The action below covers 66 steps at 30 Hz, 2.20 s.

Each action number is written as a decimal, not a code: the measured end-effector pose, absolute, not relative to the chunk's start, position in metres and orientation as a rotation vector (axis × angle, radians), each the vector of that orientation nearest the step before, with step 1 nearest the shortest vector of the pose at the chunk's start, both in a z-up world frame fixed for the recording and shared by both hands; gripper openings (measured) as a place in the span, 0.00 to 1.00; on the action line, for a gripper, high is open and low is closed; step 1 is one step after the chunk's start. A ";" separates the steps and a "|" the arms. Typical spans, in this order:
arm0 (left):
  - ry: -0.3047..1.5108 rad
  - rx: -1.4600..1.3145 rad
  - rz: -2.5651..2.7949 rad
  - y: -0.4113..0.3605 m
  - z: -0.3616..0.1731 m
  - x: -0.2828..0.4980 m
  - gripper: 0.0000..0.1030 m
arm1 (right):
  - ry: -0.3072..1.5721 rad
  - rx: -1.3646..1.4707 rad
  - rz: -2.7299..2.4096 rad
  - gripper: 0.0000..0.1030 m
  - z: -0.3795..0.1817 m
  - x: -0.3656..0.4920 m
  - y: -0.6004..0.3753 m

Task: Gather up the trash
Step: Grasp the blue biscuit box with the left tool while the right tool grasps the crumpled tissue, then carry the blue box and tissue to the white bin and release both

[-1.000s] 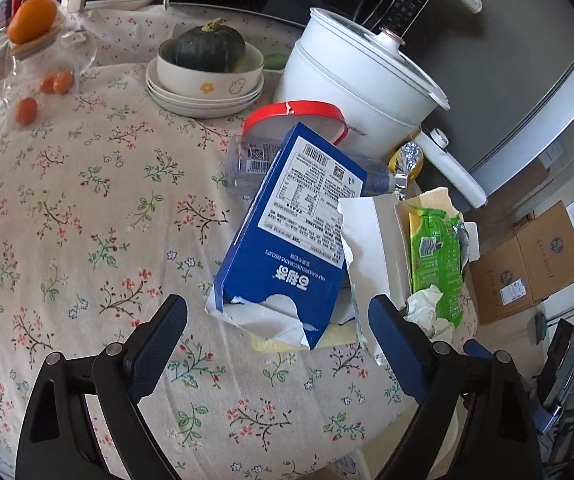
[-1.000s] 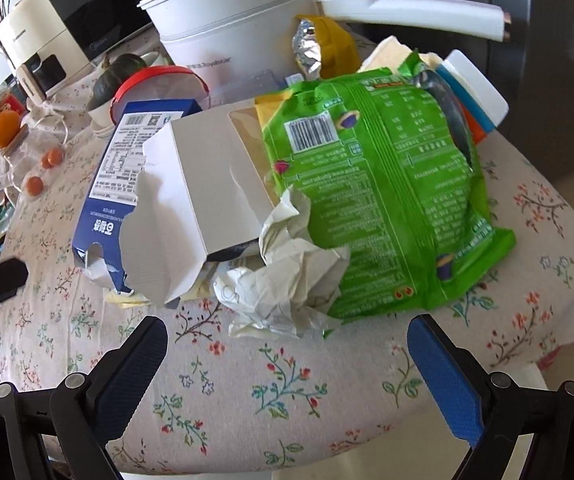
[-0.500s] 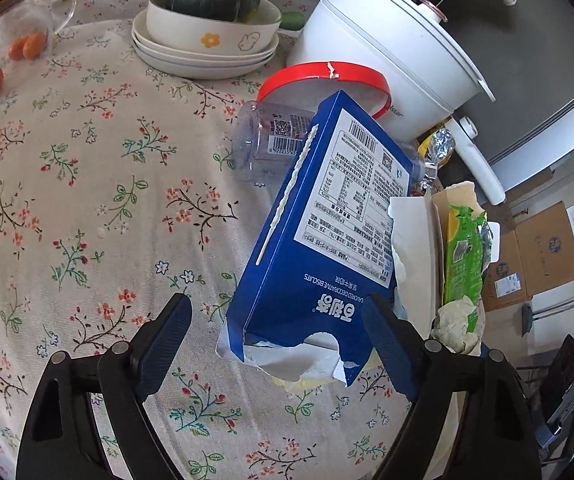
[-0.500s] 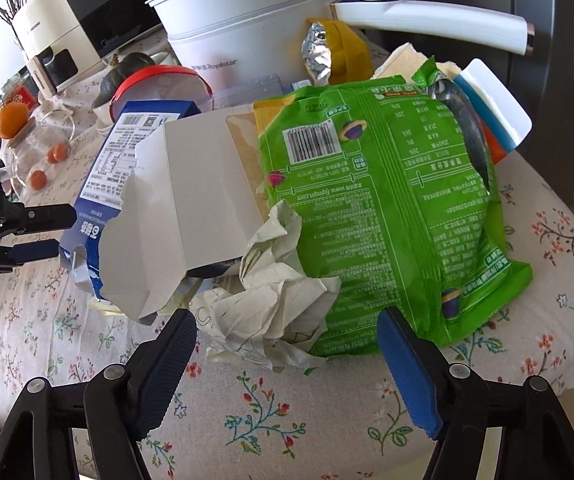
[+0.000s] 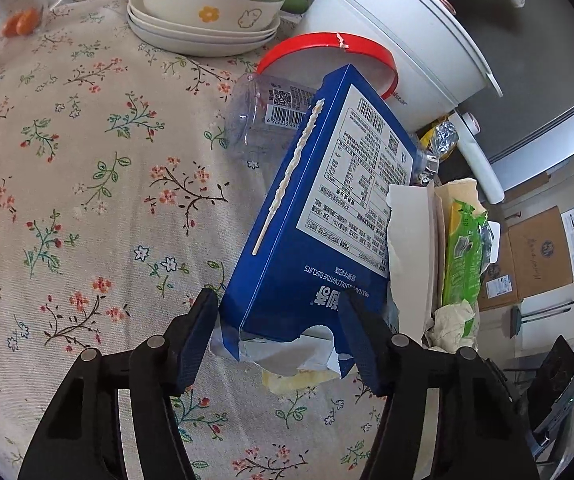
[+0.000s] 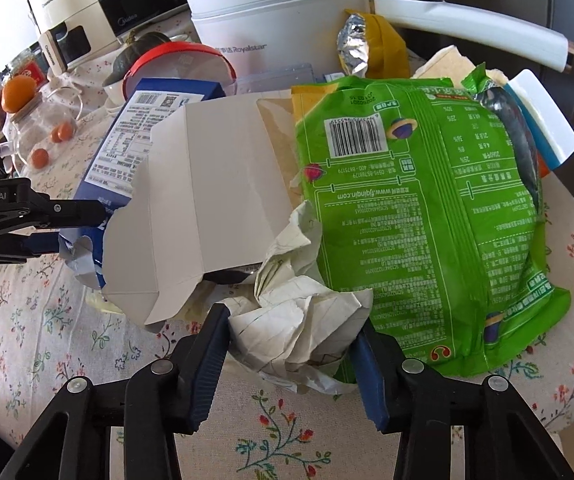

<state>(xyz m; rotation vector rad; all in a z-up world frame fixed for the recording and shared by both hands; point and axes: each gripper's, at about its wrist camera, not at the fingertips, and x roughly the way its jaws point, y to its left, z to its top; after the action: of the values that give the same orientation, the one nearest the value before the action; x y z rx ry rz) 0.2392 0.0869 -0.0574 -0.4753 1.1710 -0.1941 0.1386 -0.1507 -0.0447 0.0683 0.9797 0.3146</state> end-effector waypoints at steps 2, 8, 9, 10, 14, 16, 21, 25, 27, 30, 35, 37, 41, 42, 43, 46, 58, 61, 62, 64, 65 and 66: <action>1.165 -0.486 -0.197 0.089 -0.057 0.238 0.50 | 0.979 0.075 0.323 0.49 -0.045 0.138 -0.150; 1.126 -0.513 -0.231 0.093 -0.043 0.229 0.35 | 0.972 0.098 0.341 0.48 -0.043 0.135 -0.150; 1.121 -0.513 -0.237 0.092 -0.041 0.228 0.35 | 0.968 0.104 0.346 0.47 -0.041 0.133 -0.151; 1.118 -0.514 -0.241 0.092 -0.040 0.225 0.34 | 0.963 0.110 0.349 0.47 -0.039 0.132 -0.152; 1.109 -0.543 -0.260 0.097 -0.033 0.217 0.30 | 0.950 0.140 0.361 0.47 -0.033 0.127 -0.156; 1.093 -0.562 -0.265 0.104 -0.029 0.212 0.28 | 0.944 0.161 0.371 0.47 -0.029 0.125 -0.158; 1.049 -0.637 -0.281 0.124 -0.019 0.200 0.26 | 0.921 0.173 0.383 0.46 -0.019 0.118 -0.157; 1.007 -0.685 -0.286 0.139 -0.014 0.187 0.24 | 0.899 0.165 0.384 0.44 -0.012 0.109 -0.156; 0.994 -0.699 -0.290 0.143 -0.011 0.181 0.24 | 0.886 0.147 0.386 0.43 -0.009 0.102 -0.155; 0.989 -0.681 -0.287 0.145 -0.010 0.174 0.24 | 0.879 0.091 0.379 0.43 -0.008 0.092 -0.146; 0.993 -0.704 -0.279 0.150 -0.012 0.162 0.22 | 0.863 0.085 0.379 0.43 -0.003 0.079 -0.143; 0.973 -0.724 -0.286 0.155 -0.008 0.156 0.22 | 0.852 0.102 0.381 0.43 0.002 0.072 -0.147; 0.926 -0.772 -0.323 0.164 0.002 0.143 0.21 | 0.856 0.216 0.421 0.43 0.009 0.066 -0.163; 0.921 -0.777 -0.329 0.165 0.003 0.140 0.21 | 0.864 0.270 0.432 0.43 0.009 0.066 -0.168; 0.916 -0.774 -0.331 0.165 0.005 0.138 0.21 | 0.872 0.319 0.438 0.43 0.008 0.066 -0.175; 0.926 -0.763 -0.325 0.165 0.003 0.131 0.21 | 0.881 0.382 0.414 0.43 0.006 0.066 -0.189; 0.911 -0.777 -0.312 0.167 0.001 0.092 0.20 | 0.884 0.395 0.427 0.43 0.013 0.048 -0.188; 0.829 -0.794 -0.331 0.175 0.017 0.084 0.20 | 0.889 0.398 0.430 0.43 0.011 0.046 -0.188; 0.805 -0.801 -0.338 0.178 0.022 0.081 0.20 | 0.887 0.396 0.430 0.43 0.012 0.046 -0.189; 0.784 -0.798 -0.350 0.178 0.027 0.078 0.20 | 0.883 0.393 0.429 0.43 0.013 0.044 -0.190; 0.787 -0.785 -0.353 0.175 0.029 0.078 0.20 | 0.881 0.391 0.428 0.43 0.014 0.043 -0.190; 0.798 -0.768 -0.354 0.170 0.028 0.078 0.20 | 0.880 0.389 0.427 0.43 0.015 0.043 -0.191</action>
<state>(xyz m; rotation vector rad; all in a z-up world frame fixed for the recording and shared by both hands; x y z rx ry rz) 0.0776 0.1704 0.0278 -0.7682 0.7981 -0.3541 0.0428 -0.1906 0.0147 0.3885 0.8802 0.4267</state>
